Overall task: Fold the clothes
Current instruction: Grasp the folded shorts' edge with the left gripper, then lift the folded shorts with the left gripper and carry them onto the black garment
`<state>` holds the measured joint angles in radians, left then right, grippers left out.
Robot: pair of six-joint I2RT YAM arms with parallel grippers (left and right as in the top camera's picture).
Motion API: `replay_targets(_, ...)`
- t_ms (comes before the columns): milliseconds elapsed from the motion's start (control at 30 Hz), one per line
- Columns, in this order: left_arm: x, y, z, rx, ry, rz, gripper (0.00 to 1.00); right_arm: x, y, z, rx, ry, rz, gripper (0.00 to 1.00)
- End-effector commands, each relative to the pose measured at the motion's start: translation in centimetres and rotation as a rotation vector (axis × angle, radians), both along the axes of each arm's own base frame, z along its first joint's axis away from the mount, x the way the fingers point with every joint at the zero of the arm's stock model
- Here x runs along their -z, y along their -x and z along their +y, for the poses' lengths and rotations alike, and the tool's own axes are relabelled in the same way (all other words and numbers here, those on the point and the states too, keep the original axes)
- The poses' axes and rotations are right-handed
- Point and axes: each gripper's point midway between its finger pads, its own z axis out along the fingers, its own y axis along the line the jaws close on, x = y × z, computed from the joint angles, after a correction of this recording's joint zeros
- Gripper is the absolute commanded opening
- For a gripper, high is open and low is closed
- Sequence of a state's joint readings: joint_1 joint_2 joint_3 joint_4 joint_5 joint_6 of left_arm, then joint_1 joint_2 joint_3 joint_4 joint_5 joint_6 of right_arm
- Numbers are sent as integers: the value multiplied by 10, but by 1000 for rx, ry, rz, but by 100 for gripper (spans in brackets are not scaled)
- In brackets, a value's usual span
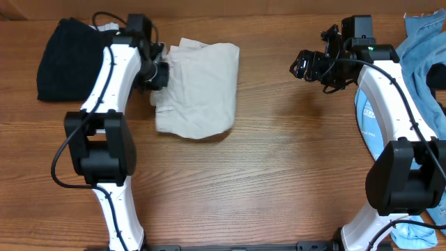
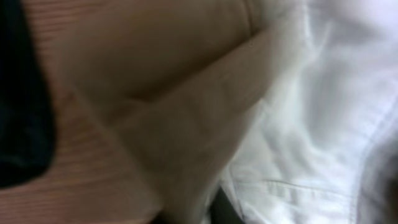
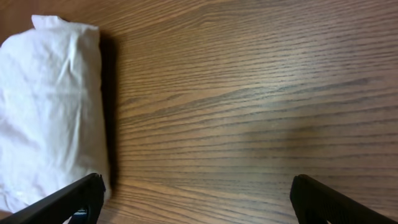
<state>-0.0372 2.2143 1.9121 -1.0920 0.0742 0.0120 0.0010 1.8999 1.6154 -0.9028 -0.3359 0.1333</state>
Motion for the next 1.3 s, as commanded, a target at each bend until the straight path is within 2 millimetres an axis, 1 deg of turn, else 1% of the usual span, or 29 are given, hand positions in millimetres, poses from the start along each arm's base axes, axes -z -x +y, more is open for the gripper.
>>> replay_targets(0,10,-2,30,-46,-56,-2,100,-16,0,1,-12,7,-43,100)
replay_targets(100,-3,3,24,-40,-26,21,100,-16,0,1,-12,7,-44,100)
replay_targets(167,-17,6,16,-27,23,31,100,-16,0,1,-12,7,-46,100)
replay_targets(200,-24,2,12,-7,46,12,100,-16,0,1,-12,7,-47,100)
replay_targets(267,-24,-7,1,54,103,-26,100,-16,0,1,-12,7,-46,100)
replay_targets(333,-12,-12,-2,62,119,-36,100,-16,0,1,-12,7,-46,100)
replay_targets(433,14,-14,-5,79,133,-3,100,-16,0,1,-34,19,-54,100)
replay_targets(500,28,-17,-8,90,149,7,100,-15,1,1,-34,19,-51,100)
replay_targets(567,33,-20,-11,102,168,-4,100,-16,0,1,-34,19,-51,100)
replay_targets(633,35,-26,-20,142,208,-31,100,-15,1,1,-33,18,-50,100)
replay_targets(667,38,-26,-30,174,264,-33,100,-15,1,1,-33,18,-50,100)
replay_targets(700,41,-25,-36,188,291,-27,100,-15,1,1,-33,18,-50,100)
replay_targets(733,53,-23,-42,200,312,-6,100,-15,1,1,-33,18,-50,100)
replay_targets(767,63,-21,-45,202,314,12,100,-15,1,1,-33,18,-47,100)
replay_targets(833,90,-19,-47,201,320,46,100,-14,4,1,-32,21,-34,100)
replay_targets(900,103,-21,-55,206,369,47,100,-13,5,1,-32,20,-29,100)
replay_targets(967,109,-23,-65,213,433,40,100,-13,5,1,-32,20,-30,100)
replay_targets(1000,109,-21,-75,222,496,42,97,-13,5,1,-31,20,-31,100)
replay_targets(1033,109,-18,-87,233,552,51,87,-14,4,1,-25,17,-31,100)
replay_targets(1067,111,-17,-89,233,553,57,77,-14,4,1,-25,17,-33,100)
replay_targets(1133,111,-15,-92,220,555,73,52,-14,3,1,-25,16,-34,100)
replay_targets(1167,111,-15,-93,196,558,82,36,-14,4,1,-27,14,-33,100)
replay_targets(1200,111,-15,-93,166,562,92,9,-14,4,1,-26,13,-30,100)
replay_targets(1233,110,-16,-91,146,565,96,4,-14,5,1,-26,13,-29,100)
replay_targets(1267,109,-17,-91,131,566,98,4,-13,5,1,-26,13,-26,100)
